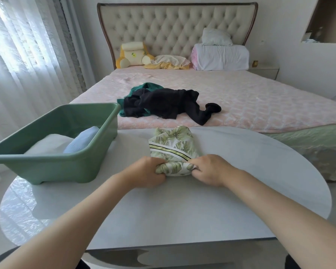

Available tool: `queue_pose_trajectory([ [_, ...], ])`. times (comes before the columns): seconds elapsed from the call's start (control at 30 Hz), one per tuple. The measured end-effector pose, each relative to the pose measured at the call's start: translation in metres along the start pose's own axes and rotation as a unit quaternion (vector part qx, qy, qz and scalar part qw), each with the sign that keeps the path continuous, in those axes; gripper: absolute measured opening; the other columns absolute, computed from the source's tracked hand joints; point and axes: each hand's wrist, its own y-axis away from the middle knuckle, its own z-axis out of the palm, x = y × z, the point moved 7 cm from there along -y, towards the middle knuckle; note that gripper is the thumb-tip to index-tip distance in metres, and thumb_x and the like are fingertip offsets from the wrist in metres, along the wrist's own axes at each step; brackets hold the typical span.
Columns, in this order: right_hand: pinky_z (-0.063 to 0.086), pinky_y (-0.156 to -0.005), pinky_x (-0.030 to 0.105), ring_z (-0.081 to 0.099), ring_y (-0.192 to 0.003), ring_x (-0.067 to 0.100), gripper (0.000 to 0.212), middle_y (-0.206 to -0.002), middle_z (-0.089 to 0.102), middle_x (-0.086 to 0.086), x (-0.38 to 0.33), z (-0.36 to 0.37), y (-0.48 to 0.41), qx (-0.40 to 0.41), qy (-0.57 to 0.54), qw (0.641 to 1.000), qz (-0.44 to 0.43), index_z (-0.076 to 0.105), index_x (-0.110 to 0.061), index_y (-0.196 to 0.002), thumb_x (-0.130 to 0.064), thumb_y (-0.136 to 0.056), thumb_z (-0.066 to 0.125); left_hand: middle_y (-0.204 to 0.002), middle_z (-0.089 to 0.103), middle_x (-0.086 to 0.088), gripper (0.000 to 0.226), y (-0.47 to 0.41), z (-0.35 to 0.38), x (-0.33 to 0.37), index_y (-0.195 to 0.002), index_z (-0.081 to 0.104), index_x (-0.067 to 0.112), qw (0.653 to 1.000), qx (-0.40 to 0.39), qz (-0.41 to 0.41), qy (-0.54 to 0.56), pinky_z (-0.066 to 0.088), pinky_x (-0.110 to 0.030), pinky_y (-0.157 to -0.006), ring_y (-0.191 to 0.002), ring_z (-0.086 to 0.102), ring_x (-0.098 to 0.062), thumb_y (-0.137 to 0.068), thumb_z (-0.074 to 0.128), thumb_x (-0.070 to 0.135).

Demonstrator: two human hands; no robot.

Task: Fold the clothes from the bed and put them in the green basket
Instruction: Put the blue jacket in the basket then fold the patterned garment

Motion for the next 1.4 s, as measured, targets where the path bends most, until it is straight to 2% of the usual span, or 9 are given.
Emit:
queue_pose_trajectory([
  [0.17,0.035,-0.057,0.032,0.044,-0.061,0.018,0.021,-0.069,0.052,0.002,0.011,-0.017,0.010,-0.007,-0.149,0.987,0.065,0.045,-0.010,-0.072,-0.018,-0.092,0.049,-0.074,0.068,0.008,0.017,0.004,-0.017,-0.001,-0.089,0.067,0.027,0.991,0.008,-0.072,0.113,0.053,-0.028,-0.060,-0.065,0.064,-0.010,-0.077,0.069,0.039],
  [0.37,0.041,-0.073,0.032,0.056,-0.091,0.021,0.035,-0.091,0.061,-0.007,0.022,-0.023,0.000,0.096,-0.107,0.983,0.110,0.051,-0.022,-0.131,-0.036,-0.099,0.055,-0.096,0.063,0.002,0.042,0.000,-0.019,-0.010,-0.112,0.051,0.021,0.978,0.074,-0.179,0.083,0.048,-0.027,-0.055,-0.082,0.063,-0.014,-0.081,0.067,0.045],
  [0.5,0.043,-0.092,0.036,0.053,-0.119,0.023,0.051,-0.136,0.050,-0.002,0.018,-0.016,-0.013,0.131,0.061,0.987,0.068,0.046,-0.025,-0.142,-0.039,-0.095,0.060,-0.139,0.040,-0.006,0.066,-0.004,-0.014,0.000,-0.141,0.034,0.021,0.983,0.110,-0.095,-0.113,0.047,-0.036,-0.094,-0.128,0.041,-0.027,-0.084,0.064,0.031],
  [0.6,0.041,-0.097,0.043,0.053,-0.121,0.030,0.049,-0.135,0.053,0.006,0.004,-0.015,-0.022,0.157,0.079,0.984,-0.026,0.061,-0.020,-0.132,-0.014,-0.084,0.067,-0.162,0.018,0.001,0.079,-0.009,0.000,0.025,-0.154,0.026,0.029,0.985,0.058,0.043,-0.157,0.022,-0.043,-0.120,-0.149,0.015,-0.024,-0.083,0.055,0.010],
  [0.9,0.021,-0.123,0.035,0.019,-0.152,0.015,0.075,-0.167,0.017,-0.009,-0.007,0.015,-0.011,-0.071,0.040,0.997,-0.005,0.022,-0.027,-0.160,-0.029,-0.091,0.050,-0.165,0.009,0.013,0.092,-0.002,0.025,0.017,-0.159,0.013,0.027,0.987,-0.070,0.032,-0.142,0.018,-0.027,-0.119,-0.151,0.013,-0.008,-0.087,0.058,0.062],
  [1.07,0.017,-0.122,0.029,0.015,-0.153,0.012,0.085,-0.169,0.007,-0.006,-0.008,0.026,-0.001,-0.055,0.063,0.996,-0.027,0.009,-0.025,-0.162,-0.031,-0.090,0.055,-0.164,0.019,0.010,0.084,-0.001,0.021,0.019,-0.158,0.023,0.024,0.990,-0.041,0.046,-0.127,0.025,-0.027,-0.117,-0.148,0.023,-0.009,-0.089,0.062,0.053],
  [1.17,0.039,-0.111,0.033,0.043,-0.140,0.018,0.070,-0.157,0.041,-0.005,-0.002,0.016,0.002,-0.040,0.014,0.999,-0.017,0.035,-0.028,-0.153,-0.030,-0.087,0.056,-0.141,0.052,0.009,0.053,0.002,0.009,0.021,-0.136,0.059,0.024,0.994,-0.009,0.072,-0.082,0.046,-0.029,-0.100,-0.121,0.056,-0.012,-0.084,0.064,0.034],
  [1.3,0.045,-0.069,0.033,0.057,-0.078,0.021,0.006,-0.080,0.063,-0.002,0.006,-0.009,0.007,-0.014,-0.084,0.996,0.009,0.056,-0.020,-0.085,-0.026,-0.082,0.058,-0.077,0.059,-0.006,0.027,0.001,-0.007,0.015,-0.083,0.061,0.013,0.999,-0.020,0.015,-0.028,0.048,-0.039,-0.065,-0.063,0.049,-0.016,-0.082,0.063,0.040],
  [1.4,0.035,-0.062,0.033,0.046,-0.069,0.017,0.011,-0.072,0.051,-0.004,0.014,-0.015,0.011,-0.050,-0.169,0.983,0.055,0.049,-0.013,-0.076,-0.019,-0.085,0.054,-0.095,0.068,-0.005,0.038,0.002,-0.012,0.011,-0.103,0.065,0.020,0.998,-0.045,-0.032,0.030,0.053,-0.038,-0.077,-0.083,0.063,-0.022,-0.085,0.063,0.053],
])
